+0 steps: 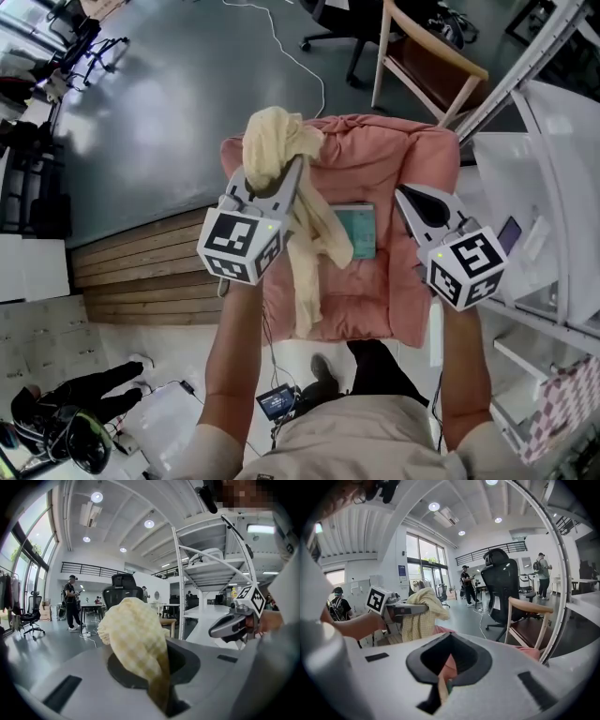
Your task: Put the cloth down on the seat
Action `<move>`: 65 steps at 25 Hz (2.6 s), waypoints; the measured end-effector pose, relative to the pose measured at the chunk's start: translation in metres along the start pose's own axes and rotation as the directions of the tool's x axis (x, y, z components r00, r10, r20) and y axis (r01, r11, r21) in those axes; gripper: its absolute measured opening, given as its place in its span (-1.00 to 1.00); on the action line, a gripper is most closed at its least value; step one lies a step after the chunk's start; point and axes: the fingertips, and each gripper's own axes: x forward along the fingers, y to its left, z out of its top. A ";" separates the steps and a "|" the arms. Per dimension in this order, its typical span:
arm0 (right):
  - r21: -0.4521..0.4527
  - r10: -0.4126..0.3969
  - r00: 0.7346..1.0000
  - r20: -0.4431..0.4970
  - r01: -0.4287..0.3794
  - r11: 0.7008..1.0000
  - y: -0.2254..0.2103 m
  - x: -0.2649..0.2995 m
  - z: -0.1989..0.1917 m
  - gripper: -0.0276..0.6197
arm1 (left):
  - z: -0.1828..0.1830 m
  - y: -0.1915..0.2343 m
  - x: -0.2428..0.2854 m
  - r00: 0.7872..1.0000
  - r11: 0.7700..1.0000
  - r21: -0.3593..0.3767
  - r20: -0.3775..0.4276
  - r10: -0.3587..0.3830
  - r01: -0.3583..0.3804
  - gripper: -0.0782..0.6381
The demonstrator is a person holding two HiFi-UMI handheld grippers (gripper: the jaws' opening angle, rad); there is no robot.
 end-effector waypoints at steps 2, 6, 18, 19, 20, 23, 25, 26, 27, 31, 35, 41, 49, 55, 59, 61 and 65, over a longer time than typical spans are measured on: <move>0.000 -0.004 1.000 -0.008 0.004 1.000 -0.009 0.007 -0.004 -0.94 | -0.013 0.008 0.011 1.000 1.000 -0.007 -0.018 0.007 -0.007 -0.64; 0.004 -0.010 1.000 -0.024 0.010 1.000 -0.023 0.021 -0.016 -0.94 | -0.040 0.021 0.030 0.999 1.000 -0.015 -0.050 0.018 -0.019 -0.64; 0.041 -0.003 0.997 -0.080 0.006 0.999 -0.050 0.055 -0.060 -0.94 | -0.113 0.055 0.076 0.989 0.997 -0.044 -0.137 0.057 -0.064 -0.64; 0.044 -0.001 0.996 -0.085 0.005 0.999 -0.051 0.057 -0.063 -0.94 | -0.118 0.057 0.079 0.988 0.997 -0.046 -0.144 0.060 -0.067 -0.64; 0.047 0.000 0.996 -0.090 0.004 0.999 -0.053 0.059 -0.067 -0.94 | -0.124 0.060 0.082 0.987 0.996 -0.048 -0.151 0.062 -0.070 -0.64; 0.057 0.006 0.994 -0.105 0.000 0.998 -0.058 0.065 -0.078 -0.94 | -0.141 0.067 0.092 0.982 0.995 -0.052 -0.175 0.071 -0.082 -0.64; 0.062 0.008 0.994 -0.113 -0.001 0.998 -0.061 0.069 -0.085 -0.94 | -0.152 0.073 0.098 0.979 0.994 -0.054 -0.188 0.079 -0.091 -0.64; 0.064 0.009 0.993 -0.117 -0.002 0.998 -0.062 0.071 -0.088 -0.94 | -0.156 0.076 0.101 0.978 0.994 -0.053 -0.193 0.083 -0.095 -0.64; 0.066 0.011 0.993 -0.121 -0.003 0.998 -0.062 0.073 -0.092 -0.94 | -0.161 0.079 0.103 0.976 0.994 -0.053 -0.199 0.087 -0.100 -0.64; 0.078 0.022 0.991 -0.132 -0.012 0.997 -0.062 0.080 -0.102 -0.94 | -0.176 0.093 0.107 0.969 0.991 -0.049 -0.224 0.107 -0.121 -0.64; 0.084 0.033 0.990 -0.138 -0.022 0.996 -0.061 0.084 -0.109 -0.94 | -0.195 0.107 0.108 0.954 0.988 -0.043 -0.270 0.132 -0.149 -0.64; 0.087 0.045 0.989 -0.141 -0.033 0.996 -0.056 0.085 -0.112 -0.94 | -0.230 0.133 0.100 0.922 0.980 -0.053 -0.351 0.161 -0.191 -0.45; 0.086 0.057 0.989 -0.138 -0.046 0.995 -0.040 0.082 -0.112 -0.94 | -0.243 0.156 0.064 0.892 0.960 -0.035 -0.380 0.244 -0.278 -0.04; 0.075 0.069 0.989 -0.128 -0.060 0.995 -0.025 0.074 -0.105 -0.94 | -0.238 0.147 0.044 0.886 0.958 -0.014 -0.385 0.259 -0.287 0.03; 0.069 0.074 0.990 -0.121 -0.066 0.995 -0.013 0.066 -0.099 -0.94 | -0.227 0.143 0.023 0.885 0.955 -0.002 -0.375 0.275 -0.298 0.04; 0.064 0.078 0.990 -0.115 -0.071 0.995 -0.006 0.062 -0.095 -0.94 | -0.218 0.138 0.012 0.891 0.955 0.004 -0.359 0.278 -0.297 0.04; 0.051 0.102 0.990 -0.099 -0.097 0.994 0.016 0.055 -0.084 -0.94 | -0.193 0.123 -0.014 0.904 0.956 0.015 -0.322 0.282 -0.293 0.04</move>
